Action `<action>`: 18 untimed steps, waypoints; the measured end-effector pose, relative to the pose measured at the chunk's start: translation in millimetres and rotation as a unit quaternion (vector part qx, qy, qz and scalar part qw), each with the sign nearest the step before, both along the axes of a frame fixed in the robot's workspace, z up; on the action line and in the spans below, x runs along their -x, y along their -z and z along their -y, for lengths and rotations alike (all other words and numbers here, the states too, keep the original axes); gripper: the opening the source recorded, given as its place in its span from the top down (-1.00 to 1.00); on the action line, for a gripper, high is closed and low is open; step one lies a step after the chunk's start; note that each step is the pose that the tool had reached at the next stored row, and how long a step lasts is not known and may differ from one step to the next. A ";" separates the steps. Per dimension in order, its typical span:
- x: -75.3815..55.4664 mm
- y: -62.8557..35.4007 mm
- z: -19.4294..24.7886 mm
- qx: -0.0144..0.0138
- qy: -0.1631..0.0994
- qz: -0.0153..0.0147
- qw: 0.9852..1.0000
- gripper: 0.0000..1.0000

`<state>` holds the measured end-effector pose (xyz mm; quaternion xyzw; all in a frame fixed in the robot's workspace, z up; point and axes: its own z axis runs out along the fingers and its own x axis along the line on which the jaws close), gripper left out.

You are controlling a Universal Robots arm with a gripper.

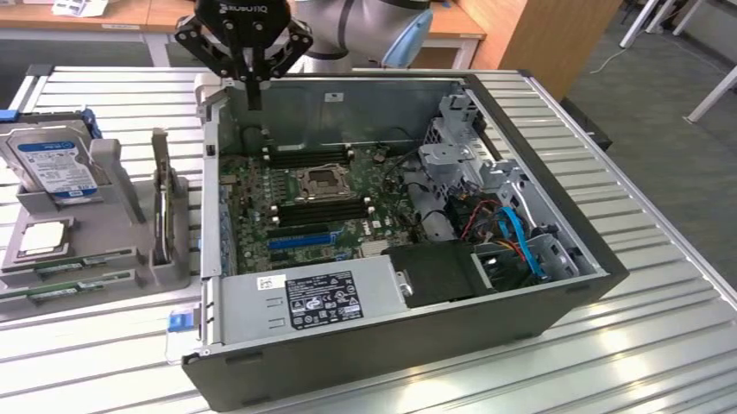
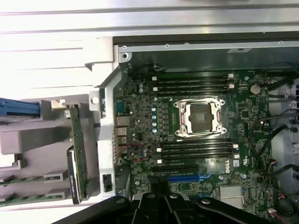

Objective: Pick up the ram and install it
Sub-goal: 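Reach for the ram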

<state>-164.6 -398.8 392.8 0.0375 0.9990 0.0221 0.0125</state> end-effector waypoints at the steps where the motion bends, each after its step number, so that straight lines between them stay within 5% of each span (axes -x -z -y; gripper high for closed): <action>1: 3.0 0.0 0.0 0.000 0.000 0.000 1.000 0.80; 18: 48.7 0.7 0.0 0.000 0.000 0.000 1.000 0.80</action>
